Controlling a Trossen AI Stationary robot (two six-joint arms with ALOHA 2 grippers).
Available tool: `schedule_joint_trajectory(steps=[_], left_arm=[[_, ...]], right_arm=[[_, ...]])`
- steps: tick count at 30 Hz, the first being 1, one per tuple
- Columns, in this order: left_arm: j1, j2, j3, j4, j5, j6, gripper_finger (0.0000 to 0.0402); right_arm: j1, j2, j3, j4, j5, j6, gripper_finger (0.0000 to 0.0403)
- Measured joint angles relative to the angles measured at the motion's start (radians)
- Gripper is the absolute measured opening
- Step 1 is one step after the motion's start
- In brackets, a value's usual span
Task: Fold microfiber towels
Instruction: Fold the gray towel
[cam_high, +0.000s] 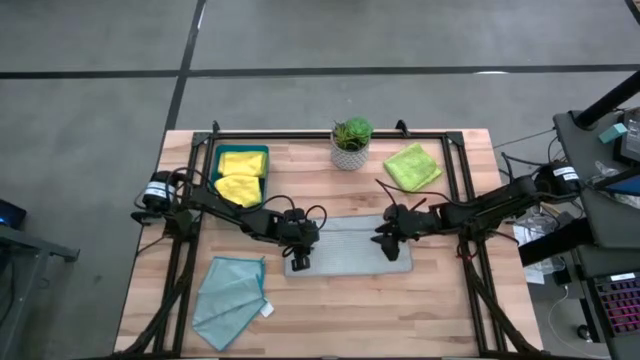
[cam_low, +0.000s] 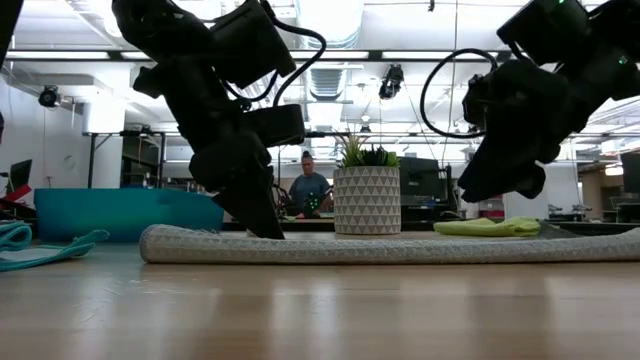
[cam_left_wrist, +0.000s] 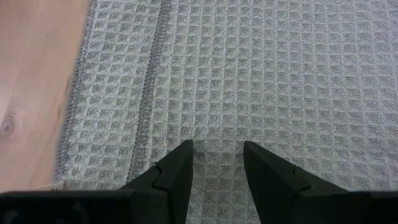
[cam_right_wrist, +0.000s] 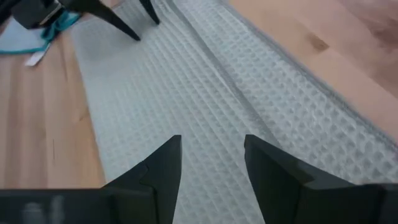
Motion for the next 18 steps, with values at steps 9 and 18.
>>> schedule_joint_trajectory(steps=[9,18], left_arm=[[0.000,0.000,0.000,0.000,0.000,0.000,0.0128],[-0.001,-0.033,0.001,-0.011,0.000,0.034,0.0128]], right_arm=[[-0.001,0.000,0.000,-0.166,0.176,0.052,0.0164],[-0.002,-0.001,0.061,-0.343,0.125,-0.051,0.0164]])
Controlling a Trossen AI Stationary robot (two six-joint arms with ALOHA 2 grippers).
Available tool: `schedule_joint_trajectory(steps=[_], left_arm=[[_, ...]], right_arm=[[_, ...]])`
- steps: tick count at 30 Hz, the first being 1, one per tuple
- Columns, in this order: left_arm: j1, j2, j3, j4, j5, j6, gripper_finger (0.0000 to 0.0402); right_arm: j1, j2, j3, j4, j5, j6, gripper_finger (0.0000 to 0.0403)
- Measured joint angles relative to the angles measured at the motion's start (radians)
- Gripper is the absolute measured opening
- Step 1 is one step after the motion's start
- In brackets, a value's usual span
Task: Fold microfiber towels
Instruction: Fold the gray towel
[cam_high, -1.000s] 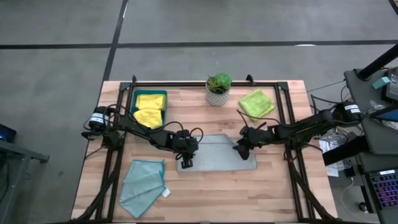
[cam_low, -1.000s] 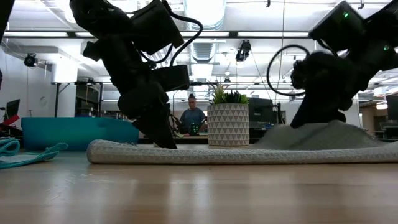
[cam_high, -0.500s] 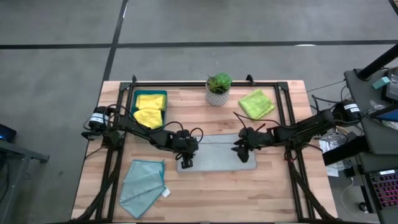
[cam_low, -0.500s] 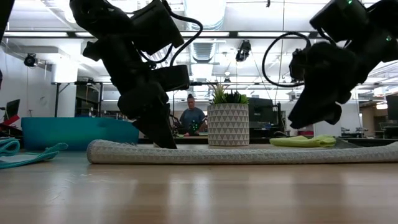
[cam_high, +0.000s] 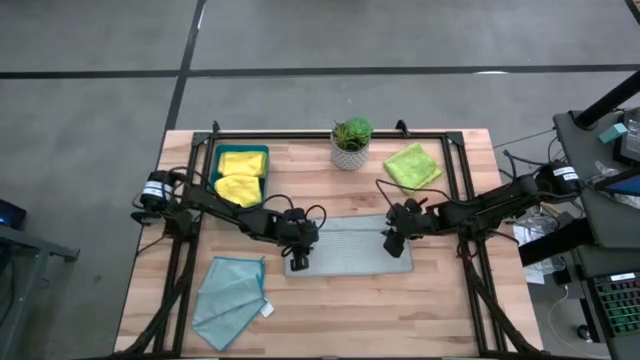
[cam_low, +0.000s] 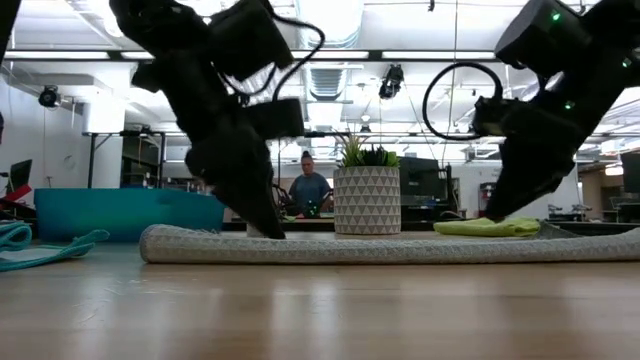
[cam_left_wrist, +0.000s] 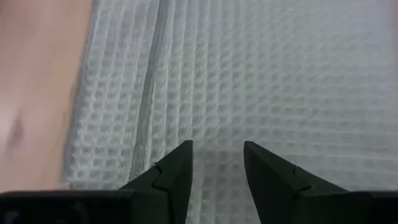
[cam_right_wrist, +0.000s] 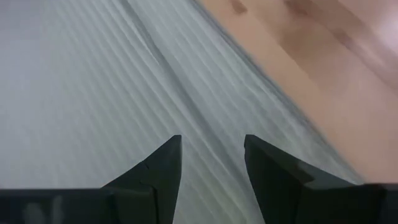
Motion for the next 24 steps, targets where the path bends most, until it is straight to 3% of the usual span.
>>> schedule_joint_trajectory(steps=[6,11,18,24], left_arm=[[-0.002,-0.139,0.005,-0.199,0.007,0.056,0.0128],[-0.001,-0.241,-0.028,-0.376,-0.027,0.100,0.0128],[0.000,-0.236,-0.135,-0.292,-0.065,0.098,0.0127],[0.005,-0.205,-0.151,-0.263,-0.108,0.080,0.0127]], right_arm=[[0.000,-0.001,0.087,-0.317,0.011,-0.017,0.0164],[0.000,-0.013,0.113,-0.432,0.018,-0.020,0.0164],[0.000,-0.041,0.098,-0.431,0.018,-0.020,0.0164],[0.000,-0.045,0.096,-0.417,0.018,-0.020,0.0164]])
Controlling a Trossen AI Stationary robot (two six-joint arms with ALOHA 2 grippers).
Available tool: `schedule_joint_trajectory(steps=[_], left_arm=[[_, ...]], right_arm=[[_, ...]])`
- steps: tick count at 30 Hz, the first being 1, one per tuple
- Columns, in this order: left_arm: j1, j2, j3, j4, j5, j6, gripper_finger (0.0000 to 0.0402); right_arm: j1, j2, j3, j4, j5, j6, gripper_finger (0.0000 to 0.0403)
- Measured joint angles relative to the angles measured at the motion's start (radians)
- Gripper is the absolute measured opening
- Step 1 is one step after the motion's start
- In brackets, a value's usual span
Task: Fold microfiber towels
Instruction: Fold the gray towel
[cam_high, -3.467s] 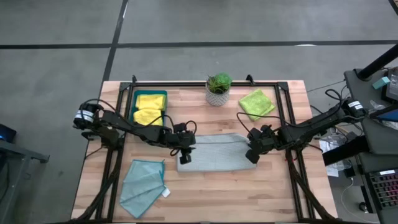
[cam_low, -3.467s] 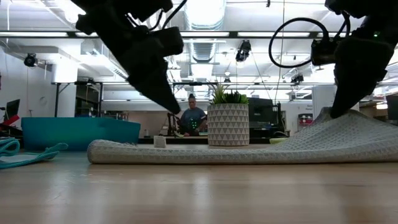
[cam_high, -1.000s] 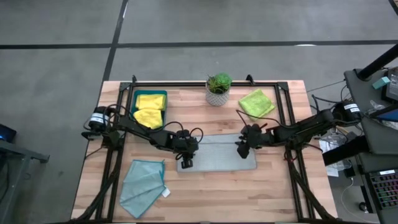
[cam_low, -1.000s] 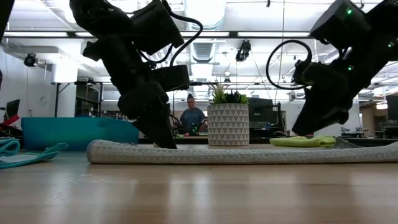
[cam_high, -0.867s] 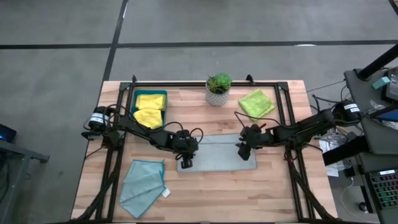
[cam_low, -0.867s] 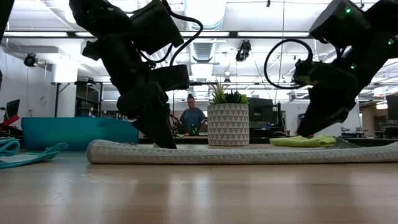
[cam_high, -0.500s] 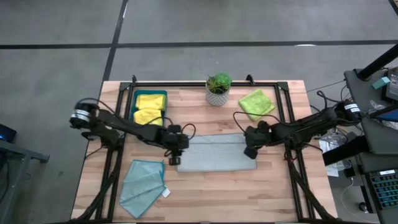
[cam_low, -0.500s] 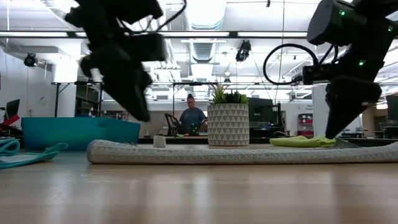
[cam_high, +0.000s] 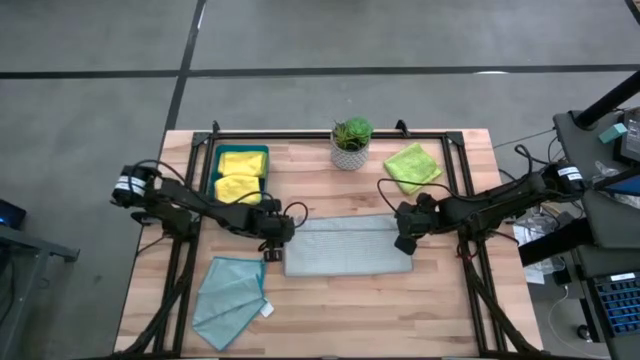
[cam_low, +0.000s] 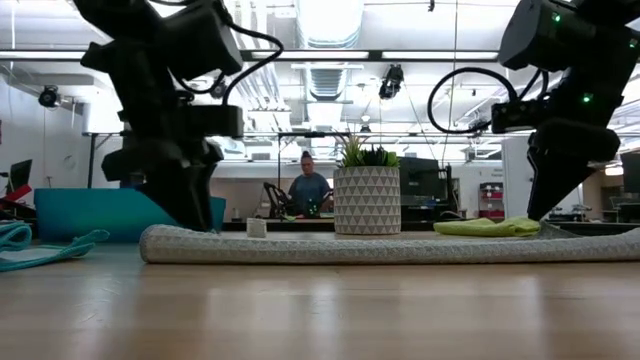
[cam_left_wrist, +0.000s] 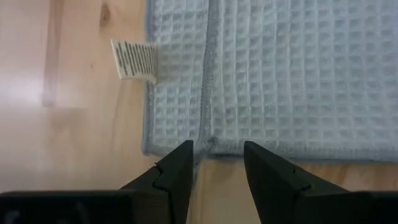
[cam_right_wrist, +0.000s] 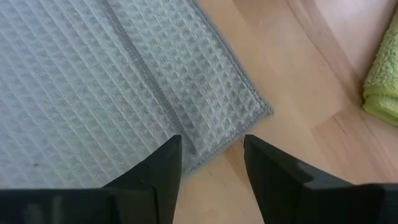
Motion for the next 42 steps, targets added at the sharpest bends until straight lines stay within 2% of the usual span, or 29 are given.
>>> schedule_joint_trajectory(steps=[6,16,19,21,28,42], left_arm=[[0.001,0.007,0.002,0.002,-0.009,0.000,0.0109],[0.002,0.007,-0.001,0.002,-0.018,-0.003,0.0006],[0.002,0.007,-0.001,0.002,-0.018,-0.005,0.0005],[0.002,0.007,-0.001,0.002,-0.018,-0.005,0.0002],[0.000,0.007,0.002,0.019,-0.021,-0.004,0.0000],[-0.005,-0.044,0.014,-0.016,-0.023,0.063,0.0004]], right_arm=[[0.000,0.000,0.000,-0.008,-0.054,0.000,0.0164],[0.000,0.000,-0.035,0.042,-0.071,0.004,0.0161],[0.000,0.000,-0.058,0.080,-0.071,0.005,0.0152],[0.000,0.000,-0.061,0.084,-0.071,0.004,0.0131],[0.000,0.000,-0.061,0.090,-0.072,-0.001,0.0019],[0.006,-0.034,0.016,0.030,-0.090,-0.058,0.0009]])
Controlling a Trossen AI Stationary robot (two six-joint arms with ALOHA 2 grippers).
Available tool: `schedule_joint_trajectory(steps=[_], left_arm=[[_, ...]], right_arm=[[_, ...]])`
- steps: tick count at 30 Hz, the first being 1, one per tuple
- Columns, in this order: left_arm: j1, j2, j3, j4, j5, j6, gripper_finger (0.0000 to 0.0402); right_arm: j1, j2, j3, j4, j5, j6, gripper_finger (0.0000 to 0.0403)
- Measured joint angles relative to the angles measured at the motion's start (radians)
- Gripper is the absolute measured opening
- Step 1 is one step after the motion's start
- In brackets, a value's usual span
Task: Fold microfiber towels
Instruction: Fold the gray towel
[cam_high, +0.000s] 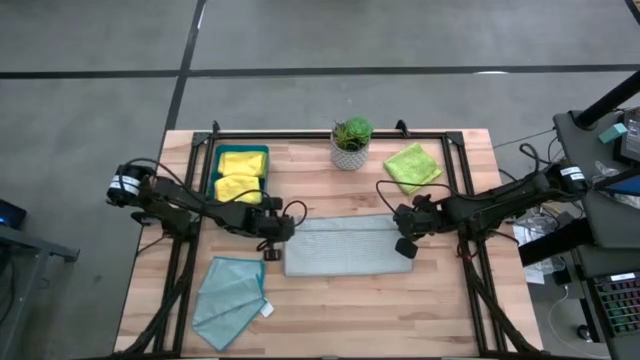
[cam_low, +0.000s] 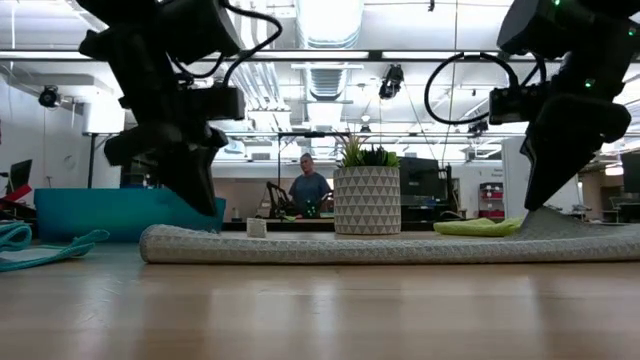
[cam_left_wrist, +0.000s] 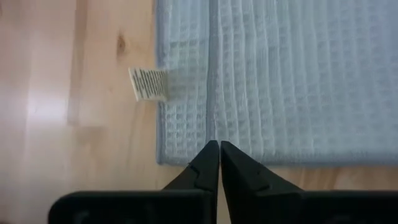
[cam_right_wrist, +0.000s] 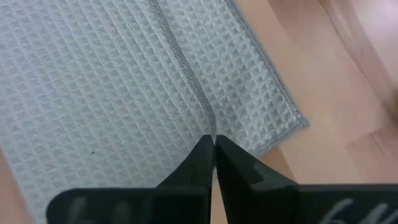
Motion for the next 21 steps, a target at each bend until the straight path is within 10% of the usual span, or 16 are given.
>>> schedule_joint_trajectory(steps=[11,21], left_arm=[[0.000,0.015,-0.016,-0.006,-0.076,0.105,0.0125],[0.001,0.065,-0.015,0.001,-0.055,0.113,0.0139]], right_arm=[[0.000,0.000,-0.001,0.000,0.000,0.002,0.0009],[0.000,0.001,-0.002,0.000,0.001,0.002,0.0009]])
